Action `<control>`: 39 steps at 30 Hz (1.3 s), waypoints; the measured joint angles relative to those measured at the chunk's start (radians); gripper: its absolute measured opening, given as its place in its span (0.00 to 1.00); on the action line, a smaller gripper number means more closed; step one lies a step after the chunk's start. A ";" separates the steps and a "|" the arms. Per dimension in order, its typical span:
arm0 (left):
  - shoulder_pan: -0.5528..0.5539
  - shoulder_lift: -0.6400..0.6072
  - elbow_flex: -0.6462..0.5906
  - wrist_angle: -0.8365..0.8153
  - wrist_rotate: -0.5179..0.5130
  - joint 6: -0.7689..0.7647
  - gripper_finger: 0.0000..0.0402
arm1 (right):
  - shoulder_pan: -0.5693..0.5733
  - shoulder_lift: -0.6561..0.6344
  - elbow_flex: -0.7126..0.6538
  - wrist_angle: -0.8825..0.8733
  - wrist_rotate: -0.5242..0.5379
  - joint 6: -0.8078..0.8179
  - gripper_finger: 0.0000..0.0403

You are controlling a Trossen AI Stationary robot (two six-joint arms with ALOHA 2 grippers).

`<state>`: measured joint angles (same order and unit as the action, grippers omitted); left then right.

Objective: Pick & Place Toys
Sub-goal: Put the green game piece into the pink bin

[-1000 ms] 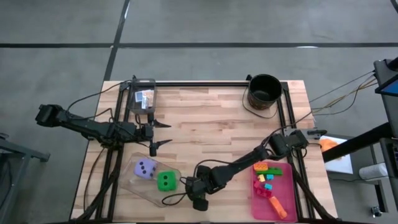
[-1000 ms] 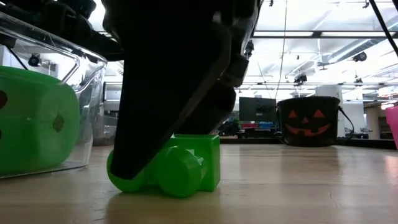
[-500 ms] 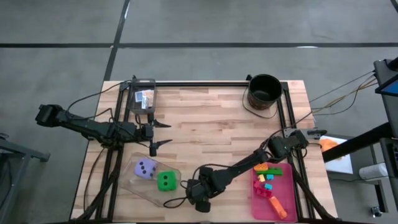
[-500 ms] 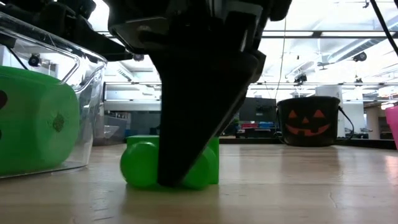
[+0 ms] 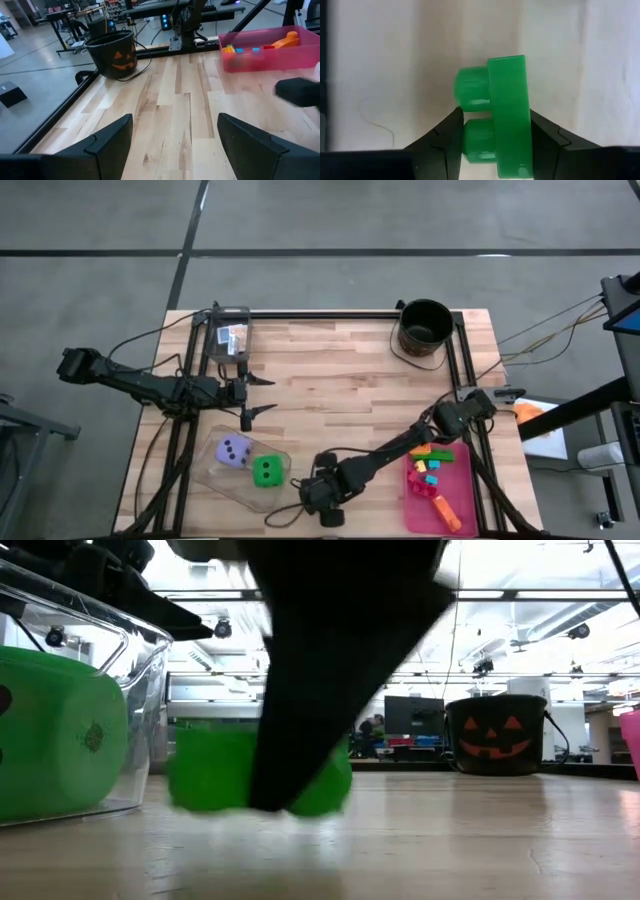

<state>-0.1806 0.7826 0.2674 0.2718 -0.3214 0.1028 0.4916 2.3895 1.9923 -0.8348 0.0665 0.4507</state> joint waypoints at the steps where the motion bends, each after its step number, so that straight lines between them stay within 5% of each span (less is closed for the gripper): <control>1: 0.000 0.000 0.000 0.000 0.000 0.000 0.73 | 0.007 -0.001 0.011 0.002 0.000 -0.031 0.39; 16: 0.000 0.001 -0.029 0.072 0.000 -0.033 0.73 | 0.055 -0.145 0.050 0.453 -0.045 -0.490 0.39; 23: 0.000 0.001 -0.029 0.068 0.001 -0.033 0.73 | 0.056 -0.149 -0.044 0.861 -0.208 -0.676 0.39; 29: 0.000 0.001 -0.044 0.081 0.002 -0.033 0.73 | 0.028 -0.149 -0.237 1.228 -0.292 -0.668 0.39; 39: 0.000 0.000 -0.074 0.112 0.002 -0.033 0.73 | -0.015 -0.220 -0.561 1.533 -0.287 -0.515 0.39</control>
<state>-0.1806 0.7826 0.1932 0.3835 -0.3191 0.0702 0.4767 2.1693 1.4315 0.6987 -0.2203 -0.0647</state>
